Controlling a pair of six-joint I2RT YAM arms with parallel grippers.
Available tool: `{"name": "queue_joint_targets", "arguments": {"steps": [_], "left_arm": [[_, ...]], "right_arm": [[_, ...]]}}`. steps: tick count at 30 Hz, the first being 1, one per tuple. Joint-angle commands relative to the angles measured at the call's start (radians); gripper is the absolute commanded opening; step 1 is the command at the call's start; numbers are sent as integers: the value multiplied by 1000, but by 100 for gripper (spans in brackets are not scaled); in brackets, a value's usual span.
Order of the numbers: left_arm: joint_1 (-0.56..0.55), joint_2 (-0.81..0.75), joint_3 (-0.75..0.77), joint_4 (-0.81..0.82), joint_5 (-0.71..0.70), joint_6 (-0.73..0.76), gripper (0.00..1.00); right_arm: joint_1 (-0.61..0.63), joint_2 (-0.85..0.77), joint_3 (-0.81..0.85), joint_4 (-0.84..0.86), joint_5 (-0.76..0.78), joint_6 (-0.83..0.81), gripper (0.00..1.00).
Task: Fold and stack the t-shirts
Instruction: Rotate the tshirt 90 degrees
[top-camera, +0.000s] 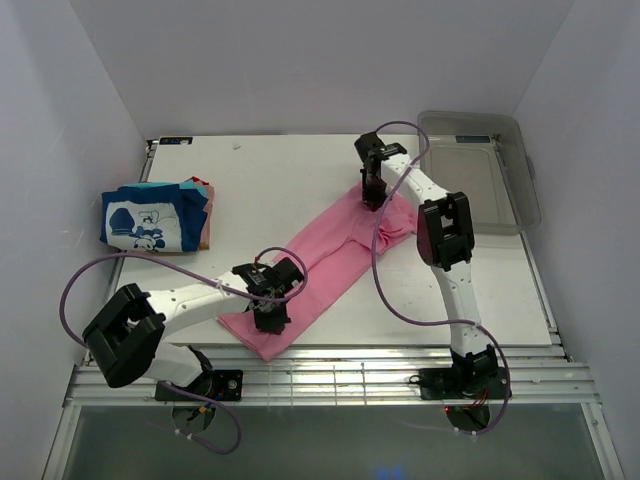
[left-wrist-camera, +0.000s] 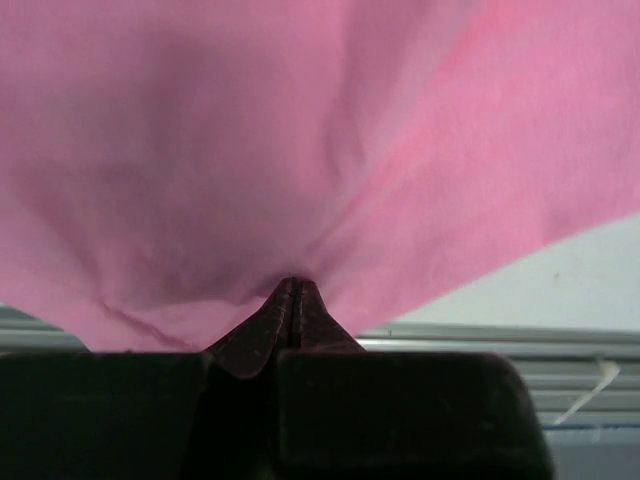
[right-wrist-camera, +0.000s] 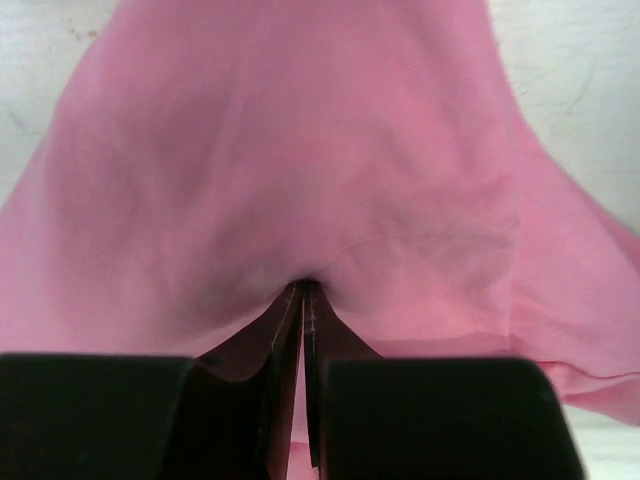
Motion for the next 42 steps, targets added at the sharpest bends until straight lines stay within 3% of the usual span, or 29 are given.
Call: {"name": "queue_joint_targets", "arguments": {"steps": [1, 4, 8, 20, 29, 36, 38, 42], "left_arm": [[-64, -6, 88, -115, 0, -47, 0], [-72, -23, 208, -177, -42, -50, 0], [-72, -35, 306, -217, -67, -47, 0], [-72, 141, 226, -126, -117, 46, 0], [-74, 242, 197, -76, -35, 71, 0], [-80, 209, 190, -40, 45, 97, 0], [-83, 207, 199, -28, 83, 105, 0], [-89, 207, 237, -13, 135, 111, 0]], "right_arm": [[-23, -114, -42, 122, 46, -46, 10], [-23, -290, -138, 177, 62, -61, 12], [-22, -410, -264, 188, 42, -50, 13], [1, -347, -419, 99, 3, 23, 8], [15, -193, -340, 21, 46, 60, 8], [18, 18, -53, -76, 89, 56, 8], [17, 70, 39, -69, 89, 56, 8], [14, 87, 69, 36, 71, 45, 9]]}}
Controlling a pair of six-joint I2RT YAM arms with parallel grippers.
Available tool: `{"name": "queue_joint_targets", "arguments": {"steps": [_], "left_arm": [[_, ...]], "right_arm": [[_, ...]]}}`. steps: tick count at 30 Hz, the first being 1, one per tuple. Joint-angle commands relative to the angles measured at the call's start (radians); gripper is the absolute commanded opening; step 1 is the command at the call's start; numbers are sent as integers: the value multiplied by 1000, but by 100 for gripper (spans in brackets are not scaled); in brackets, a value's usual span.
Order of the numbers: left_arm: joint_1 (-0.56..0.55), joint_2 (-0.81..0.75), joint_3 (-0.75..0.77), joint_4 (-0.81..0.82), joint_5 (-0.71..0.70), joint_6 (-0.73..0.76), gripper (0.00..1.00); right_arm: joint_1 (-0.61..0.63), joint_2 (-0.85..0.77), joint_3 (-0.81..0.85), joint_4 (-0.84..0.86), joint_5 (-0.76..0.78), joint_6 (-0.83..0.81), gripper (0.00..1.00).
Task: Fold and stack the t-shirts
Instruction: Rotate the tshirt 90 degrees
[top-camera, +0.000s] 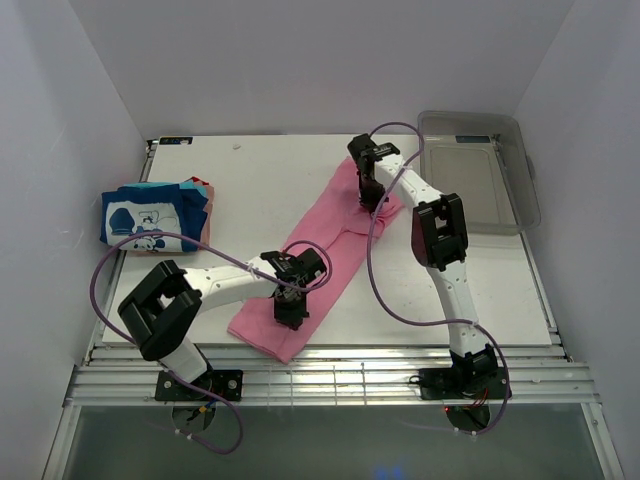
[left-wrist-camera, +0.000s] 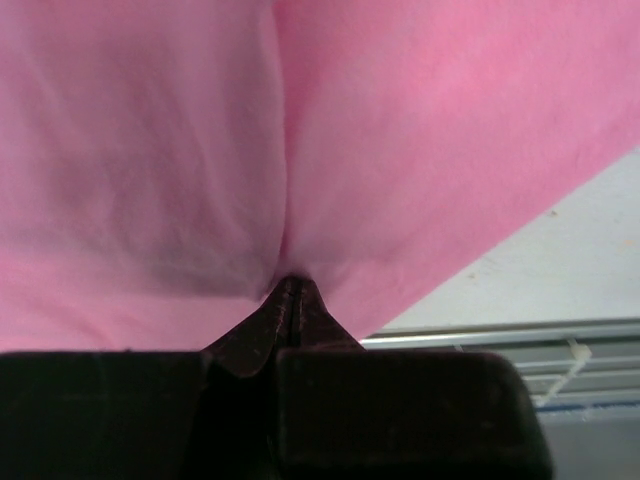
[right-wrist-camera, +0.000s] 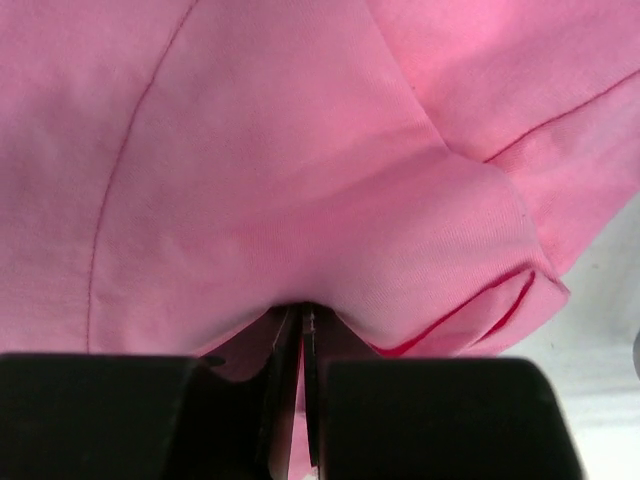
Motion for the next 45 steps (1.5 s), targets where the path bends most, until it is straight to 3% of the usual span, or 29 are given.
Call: {"name": "queue_joint_targets", "arguments": {"steps": [1, 5, 11, 13, 17, 22, 27, 32, 37, 45], "left_arm": [[-13, -21, 39, 35, 100, 16, 0], [-13, 0, 68, 96, 141, 36, 0], [-18, 103, 177, 173, 243, 74, 0], [-34, 108, 206, 176, 243, 78, 0], [-44, 65, 252, 153, 154, 87, 0], [-44, -59, 350, 61, -21, 101, 0], [-44, -176, 324, -48, -193, 45, 0], [-42, -182, 182, -89, -149, 10, 0], [-44, -171, 100, -36, -89, 24, 0], [-44, -160, 50, 26, -64, 45, 0]], "right_arm": [[-12, 51, 18, 163, -3, 8, 9], [-47, 43, 21, 296, -106, 32, 12], [-127, 68, 41, 502, -417, 156, 12], [-147, 65, 47, 536, -437, 176, 12], [-156, -9, 5, 619, -447, 151, 13], [-152, -272, -193, 754, -396, 46, 15], [-139, -418, -278, 656, -393, 9, 17], [-74, -477, -379, 564, -436, -23, 15], [28, -397, -376, 443, -372, -20, 8], [94, -257, -328, 378, -330, 48, 8]]}}
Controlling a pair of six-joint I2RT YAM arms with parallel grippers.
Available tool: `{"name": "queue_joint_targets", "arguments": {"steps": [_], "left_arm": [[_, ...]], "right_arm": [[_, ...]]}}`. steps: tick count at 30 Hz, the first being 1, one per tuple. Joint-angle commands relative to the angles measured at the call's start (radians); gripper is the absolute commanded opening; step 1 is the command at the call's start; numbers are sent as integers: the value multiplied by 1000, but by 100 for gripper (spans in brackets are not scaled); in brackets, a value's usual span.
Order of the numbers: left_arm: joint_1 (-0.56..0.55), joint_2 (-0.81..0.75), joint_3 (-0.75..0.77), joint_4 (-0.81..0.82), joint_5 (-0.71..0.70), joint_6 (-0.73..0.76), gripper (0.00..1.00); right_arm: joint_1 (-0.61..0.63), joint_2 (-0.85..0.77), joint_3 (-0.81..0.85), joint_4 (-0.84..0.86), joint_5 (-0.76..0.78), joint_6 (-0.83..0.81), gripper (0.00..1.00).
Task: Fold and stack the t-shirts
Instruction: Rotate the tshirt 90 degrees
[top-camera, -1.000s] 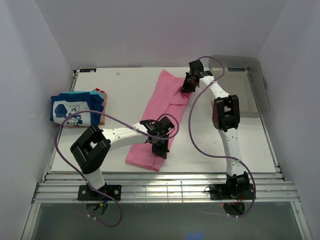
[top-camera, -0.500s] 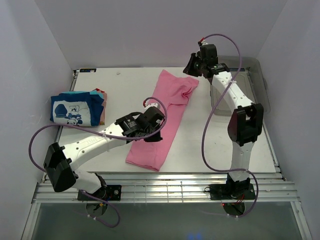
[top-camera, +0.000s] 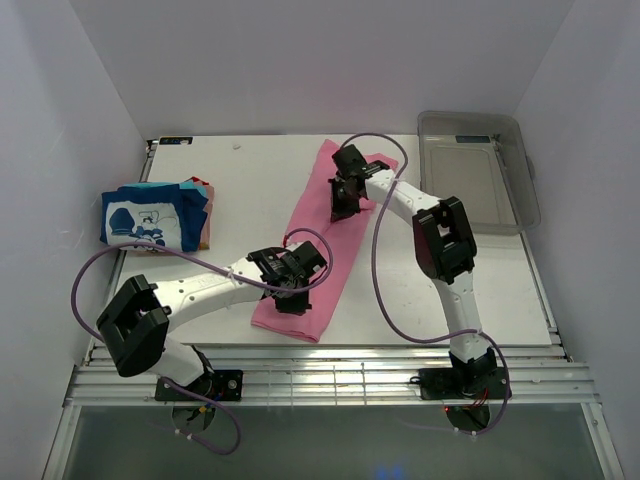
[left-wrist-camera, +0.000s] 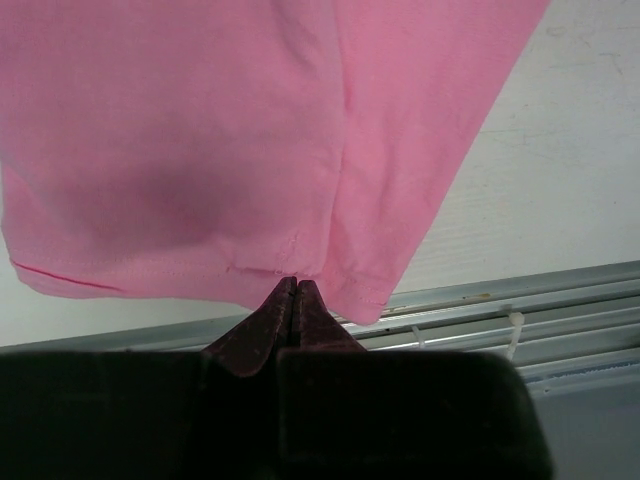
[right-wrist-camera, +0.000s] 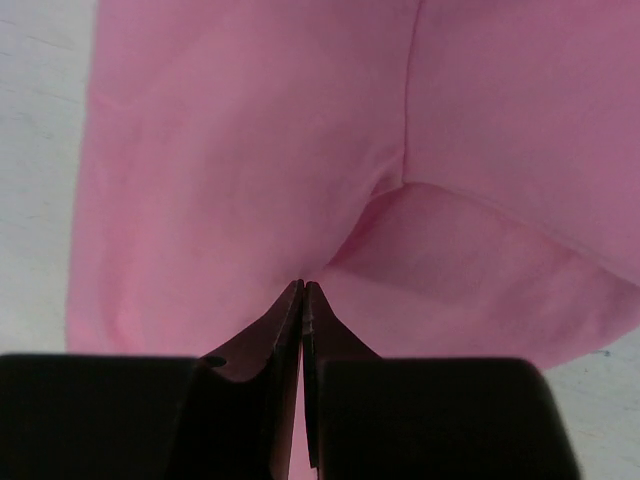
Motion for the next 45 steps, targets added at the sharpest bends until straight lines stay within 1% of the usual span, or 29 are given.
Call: {"name": "queue_joint_targets", "arguments": {"steps": [1, 6, 11, 15, 19, 20, 24, 26, 30, 34, 35, 37, 38, 39, 40, 41, 42, 44, 45], "left_arm": [[-3, -24, -12, 46, 16, 10, 0], [-3, -33, -61, 82, 40, 10, 0], [-9, -49, -168, 148, 88, 18, 0], [-13, -43, -232, 152, 106, 16, 0], [-22, -78, -276, 148, 139, -10, 0], [-22, -90, -284, 145, 174, -17, 0], [-26, -135, -307, 127, 189, -46, 0], [-29, -142, -316, 112, 192, -54, 0], [-31, -145, -315, 92, 195, -51, 0], [-32, -145, -240, 90, 160, -28, 0], [-32, -141, -173, 92, 156, -24, 0], [-32, -110, -89, 93, 99, -1, 0], [-32, -93, -2, 90, 62, 9, 0], [-32, -74, 39, 92, 42, 16, 0], [-32, -32, 116, 96, 6, 28, 0], [-32, -9, 117, 102, -11, 39, 0], [-32, 17, 185, 112, -27, 51, 0], [-32, 93, 248, 142, -58, 91, 0], [-32, 120, 299, 156, -74, 105, 0]], "right_arm": [[-1, -22, 16, -43, 50, 34, 8], [-1, 13, -9, -97, 134, 44, 8], [2, 32, -39, -129, 185, 53, 8], [1, 68, -26, -152, 219, 58, 8], [-2, 122, 37, -190, 248, 61, 8], [-4, 136, 83, -200, 251, 61, 8], [-27, 228, 212, -241, 239, 72, 8], [-48, 251, 270, -253, 239, 83, 8], [-105, 282, 327, -247, 210, 93, 8], [-140, 285, 346, -252, 183, 84, 8], [-143, 279, 332, -252, 187, 74, 8], [-148, 248, 277, -250, 216, 57, 8], [-148, 239, 255, -249, 225, 49, 8], [-148, 222, 236, -247, 240, 31, 8], [-148, 216, 206, -243, 242, 21, 8], [-148, 210, 194, -240, 242, 14, 8], [-148, 194, 183, -235, 236, 3, 8], [-145, 164, 133, -194, 228, -11, 8], [-140, 123, 111, -171, 225, -19, 8]]}}
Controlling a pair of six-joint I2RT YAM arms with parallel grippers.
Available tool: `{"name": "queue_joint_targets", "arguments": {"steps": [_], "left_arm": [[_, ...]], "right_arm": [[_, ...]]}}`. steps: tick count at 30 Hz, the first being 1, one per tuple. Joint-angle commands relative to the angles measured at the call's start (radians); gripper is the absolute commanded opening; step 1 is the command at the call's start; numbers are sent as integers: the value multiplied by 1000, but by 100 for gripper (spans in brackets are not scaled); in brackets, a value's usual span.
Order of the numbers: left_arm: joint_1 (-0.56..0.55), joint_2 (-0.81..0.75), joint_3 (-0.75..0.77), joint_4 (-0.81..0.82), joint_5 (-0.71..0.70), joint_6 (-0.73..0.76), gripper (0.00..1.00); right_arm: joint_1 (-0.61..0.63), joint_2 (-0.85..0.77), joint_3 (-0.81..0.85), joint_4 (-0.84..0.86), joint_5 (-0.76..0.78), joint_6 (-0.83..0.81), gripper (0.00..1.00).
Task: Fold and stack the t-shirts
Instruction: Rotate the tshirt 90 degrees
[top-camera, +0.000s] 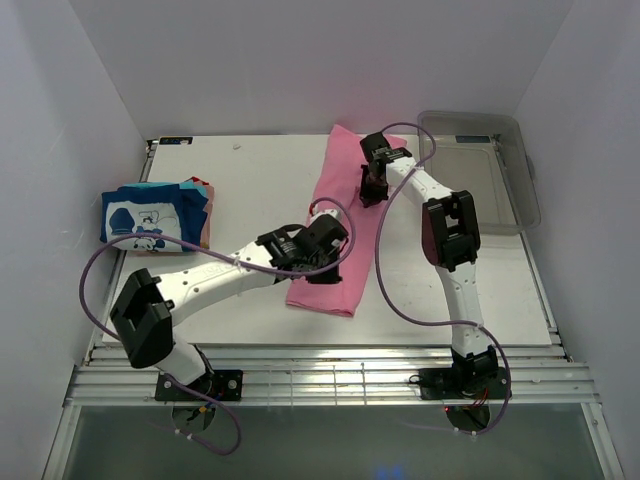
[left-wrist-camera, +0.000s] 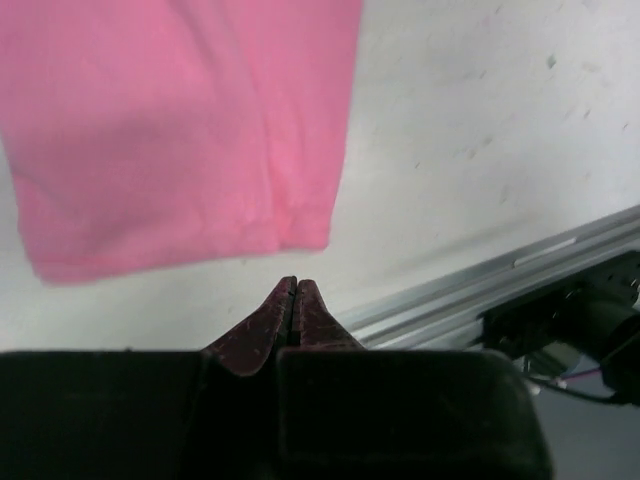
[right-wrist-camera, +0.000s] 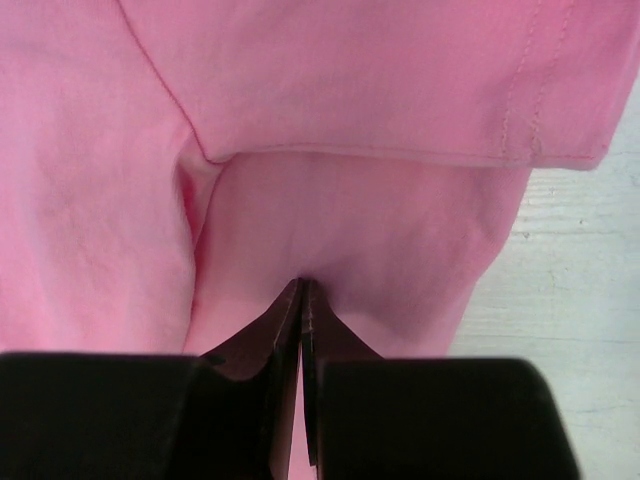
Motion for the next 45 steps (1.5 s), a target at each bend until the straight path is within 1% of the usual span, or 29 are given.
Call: {"name": "queue_joint_targets", "arguments": {"steps": [1, 3, 6, 9, 10, 15, 21, 29, 33, 37, 40, 45], "left_arm": [[-5, 102, 109, 53, -97, 75, 0], [-5, 179, 145, 91, -93, 100, 0], [-5, 280, 176, 101, -88, 110, 0], [-5, 338, 144, 110, -76, 115, 0], [-5, 343, 110, 124, -67, 118, 0], [-5, 323, 4, 159, -57, 123, 0], [-7, 254, -139, 210, -25, 118, 0], [-42, 141, -304, 277, 41, 23, 0], [-74, 128, -323, 296, 67, 0, 0], [-103, 143, -292, 299, 96, -9, 0], [-128, 153, -275, 300, 110, -20, 0], [-185, 171, -257, 302, 119, -41, 0]], "right_arm": [[11, -66, -102, -13, 36, -67, 8], [15, -115, -139, 33, 19, -70, 8], [15, -145, -120, 29, 14, -76, 8], [15, -154, -94, 6, 31, -76, 8], [16, -155, -91, 1, 36, -77, 8], [15, -136, -85, -22, 45, -68, 8], [15, -51, -15, -78, 69, -58, 8], [15, 53, 97, -129, 77, -33, 8], [15, 87, 139, -135, 53, -18, 8], [15, 101, 160, -126, 59, -5, 8], [13, 133, 226, -135, 60, -4, 8], [-2, 182, 286, -131, 10, 16, 8]]}}
